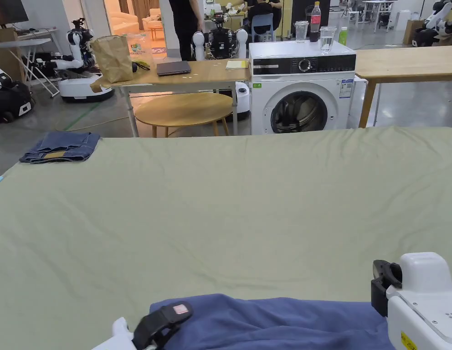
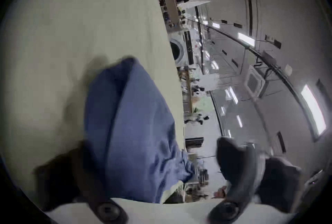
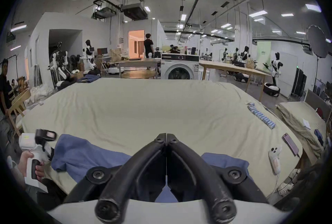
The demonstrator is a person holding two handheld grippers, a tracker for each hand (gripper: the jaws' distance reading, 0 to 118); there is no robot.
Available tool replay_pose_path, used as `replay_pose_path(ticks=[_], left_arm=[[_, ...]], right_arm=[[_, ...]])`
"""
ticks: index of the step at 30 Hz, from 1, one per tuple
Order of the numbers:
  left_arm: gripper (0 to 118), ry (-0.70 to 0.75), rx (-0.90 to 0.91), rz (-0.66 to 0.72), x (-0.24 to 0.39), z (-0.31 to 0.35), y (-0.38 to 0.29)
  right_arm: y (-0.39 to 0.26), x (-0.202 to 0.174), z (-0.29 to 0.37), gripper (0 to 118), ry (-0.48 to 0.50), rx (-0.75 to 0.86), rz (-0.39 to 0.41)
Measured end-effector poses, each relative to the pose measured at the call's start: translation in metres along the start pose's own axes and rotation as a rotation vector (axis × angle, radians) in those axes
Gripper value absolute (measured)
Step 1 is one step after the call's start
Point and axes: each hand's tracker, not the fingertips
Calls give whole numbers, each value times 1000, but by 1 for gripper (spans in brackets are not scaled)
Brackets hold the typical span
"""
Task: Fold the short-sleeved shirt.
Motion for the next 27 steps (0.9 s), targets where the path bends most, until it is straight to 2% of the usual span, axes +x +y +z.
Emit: replay_pose_path(ticks=[1,2,3,4,8,12,15,20,25,27], left_arm=[[65,29,2,10,3,-4,-2],[15,158,6,-12,6,-8,-1],[3,204,44,-52,10,-6,-1],[3,192,49,-106,11,-1,-1],[3,252,125,-175,21,28,13],[3,323,179,-294,52,54,30],[3,436,158,-572,94,48,18],[3,563,74,-1069,176,-20,-70],[3,640,-105,-1295,187,-118,-156],[3,718,-188,-1325,169,-159,-176]], right_arm=[[0,0,0,0,-1,-1,1],[0,1,1,0,-2,-3,-2],[0,1,1,0,0,-7,-5],[0,2,2,0,-1,-10,-6],[-3,3,3,0,-7,-13,-1],[-5,3,2,0,0,-19,-8],[-7,3,2,0,9,-22,-7],[-7,10,3,0,22,-16,-8],[-15,21,9,0,26,-14,12],[-20,28,11,0,36,-27,18]])
